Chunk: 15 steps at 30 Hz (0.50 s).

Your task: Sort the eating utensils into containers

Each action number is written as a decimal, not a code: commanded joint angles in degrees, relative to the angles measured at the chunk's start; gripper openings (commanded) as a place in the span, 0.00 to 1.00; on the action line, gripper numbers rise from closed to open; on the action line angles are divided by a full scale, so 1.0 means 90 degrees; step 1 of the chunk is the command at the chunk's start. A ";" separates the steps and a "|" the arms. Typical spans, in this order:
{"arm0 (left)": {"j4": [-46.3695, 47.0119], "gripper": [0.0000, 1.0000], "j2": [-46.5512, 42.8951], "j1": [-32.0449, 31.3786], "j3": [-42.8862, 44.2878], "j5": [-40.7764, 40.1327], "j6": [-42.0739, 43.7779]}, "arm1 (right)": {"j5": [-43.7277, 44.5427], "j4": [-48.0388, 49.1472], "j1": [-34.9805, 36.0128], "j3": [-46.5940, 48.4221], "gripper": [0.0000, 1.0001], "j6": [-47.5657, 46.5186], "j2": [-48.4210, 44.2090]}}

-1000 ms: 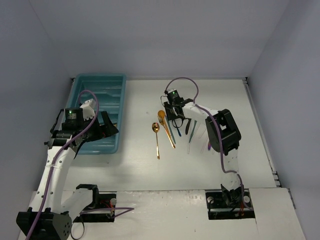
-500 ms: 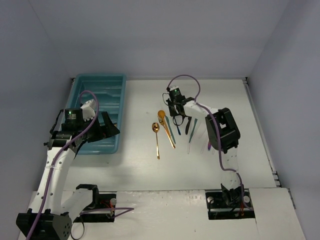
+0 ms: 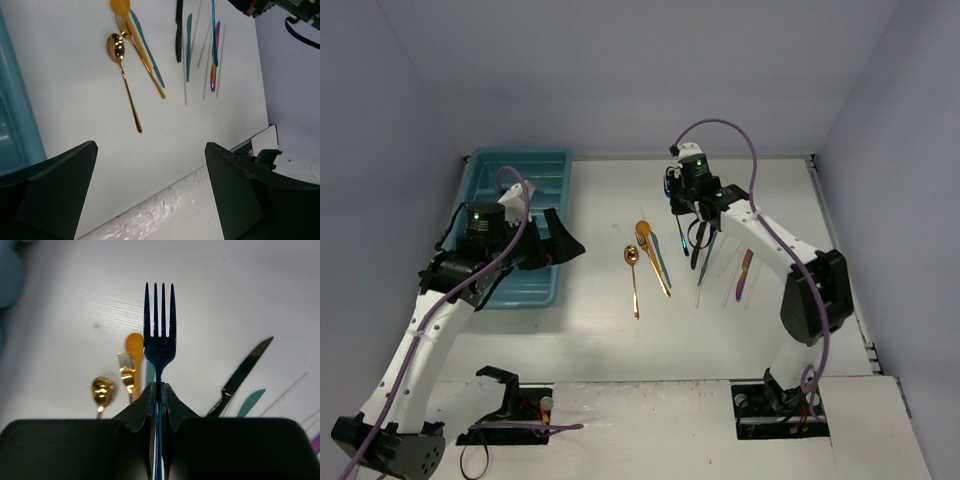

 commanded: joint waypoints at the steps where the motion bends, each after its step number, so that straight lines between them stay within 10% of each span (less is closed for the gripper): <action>1: 0.0983 0.87 0.0361 -0.0687 0.0549 -0.0755 -0.0312 | -0.0749 0.0132 0.0350 -0.0359 0.00 0.0108 -0.1009; 15: 0.1787 0.82 0.1682 -0.2116 0.1388 -0.2080 0.0021 | -0.1454 0.0149 0.1129 -0.1290 0.00 0.0452 -0.2297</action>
